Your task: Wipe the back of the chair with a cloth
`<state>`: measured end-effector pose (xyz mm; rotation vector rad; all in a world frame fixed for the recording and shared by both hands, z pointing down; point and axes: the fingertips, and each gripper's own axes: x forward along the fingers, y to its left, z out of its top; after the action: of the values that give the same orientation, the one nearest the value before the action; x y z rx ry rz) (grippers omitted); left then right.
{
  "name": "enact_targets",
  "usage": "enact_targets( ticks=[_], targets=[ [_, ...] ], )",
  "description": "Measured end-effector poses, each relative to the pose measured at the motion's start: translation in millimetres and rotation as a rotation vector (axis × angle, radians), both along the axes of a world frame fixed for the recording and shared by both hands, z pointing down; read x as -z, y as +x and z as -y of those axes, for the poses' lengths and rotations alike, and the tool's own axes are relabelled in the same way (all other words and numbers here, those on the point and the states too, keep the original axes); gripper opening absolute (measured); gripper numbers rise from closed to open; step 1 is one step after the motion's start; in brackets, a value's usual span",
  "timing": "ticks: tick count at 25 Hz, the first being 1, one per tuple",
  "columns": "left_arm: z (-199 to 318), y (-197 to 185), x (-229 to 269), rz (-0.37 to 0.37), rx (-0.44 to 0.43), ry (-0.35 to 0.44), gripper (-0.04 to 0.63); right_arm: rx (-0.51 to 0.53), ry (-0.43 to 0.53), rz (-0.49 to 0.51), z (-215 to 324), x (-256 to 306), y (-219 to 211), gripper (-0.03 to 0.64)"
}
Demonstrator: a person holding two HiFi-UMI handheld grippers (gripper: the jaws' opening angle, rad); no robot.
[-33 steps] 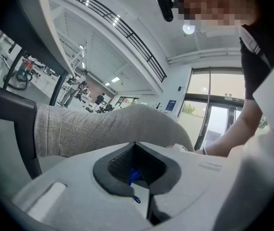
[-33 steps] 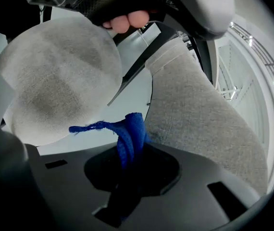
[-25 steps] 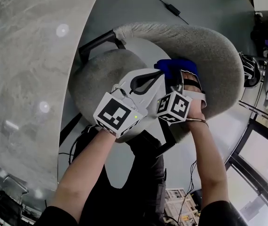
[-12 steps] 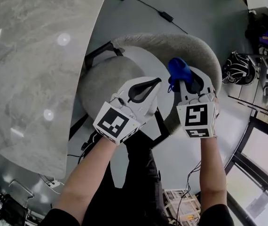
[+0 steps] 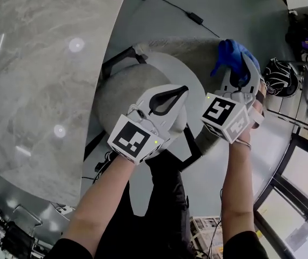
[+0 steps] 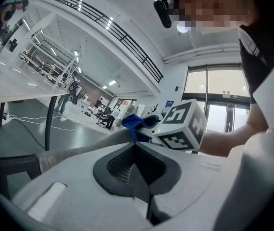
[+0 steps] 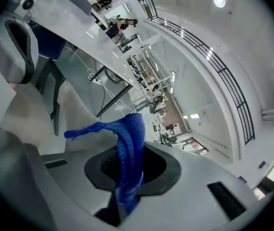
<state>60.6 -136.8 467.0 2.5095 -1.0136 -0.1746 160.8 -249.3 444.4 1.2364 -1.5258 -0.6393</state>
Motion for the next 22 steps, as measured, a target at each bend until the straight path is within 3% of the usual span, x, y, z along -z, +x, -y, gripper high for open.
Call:
enact_targets(
  ticks=[5, 9, 22],
  targets=[
    [3, -12, -32, 0.007, 0.023, -0.021, 0.008, 0.018, -0.026, 0.069, 9, -56, -22, 0.064],
    [10, -21, -52, 0.015, 0.045, -0.025, 0.008, 0.046, 0.042, 0.127, 11, -65, -28, 0.064],
    [19, -29, -90, 0.049, 0.070, -0.026, 0.008, 0.143, 0.057, 0.306, 4, -126, -67, 0.064]
  ],
)
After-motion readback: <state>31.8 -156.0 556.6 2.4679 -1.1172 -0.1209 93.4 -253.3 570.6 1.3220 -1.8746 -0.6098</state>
